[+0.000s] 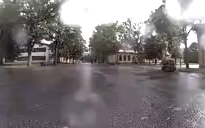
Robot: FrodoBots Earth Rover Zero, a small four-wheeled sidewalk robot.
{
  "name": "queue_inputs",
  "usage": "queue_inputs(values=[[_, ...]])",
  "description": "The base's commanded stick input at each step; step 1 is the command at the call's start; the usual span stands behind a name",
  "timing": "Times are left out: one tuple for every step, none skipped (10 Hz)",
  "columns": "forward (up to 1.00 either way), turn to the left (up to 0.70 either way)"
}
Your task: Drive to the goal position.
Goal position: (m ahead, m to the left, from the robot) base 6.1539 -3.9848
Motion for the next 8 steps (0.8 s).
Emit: queue_inputs(values=[[0.85, 0.00], [0.85, 0.00], [0.85, 0.00], [0.85, 0.00], [0.85, 0.00], [0.85, 0.00], [0.85, 0.00], [0.85, 0.00]])
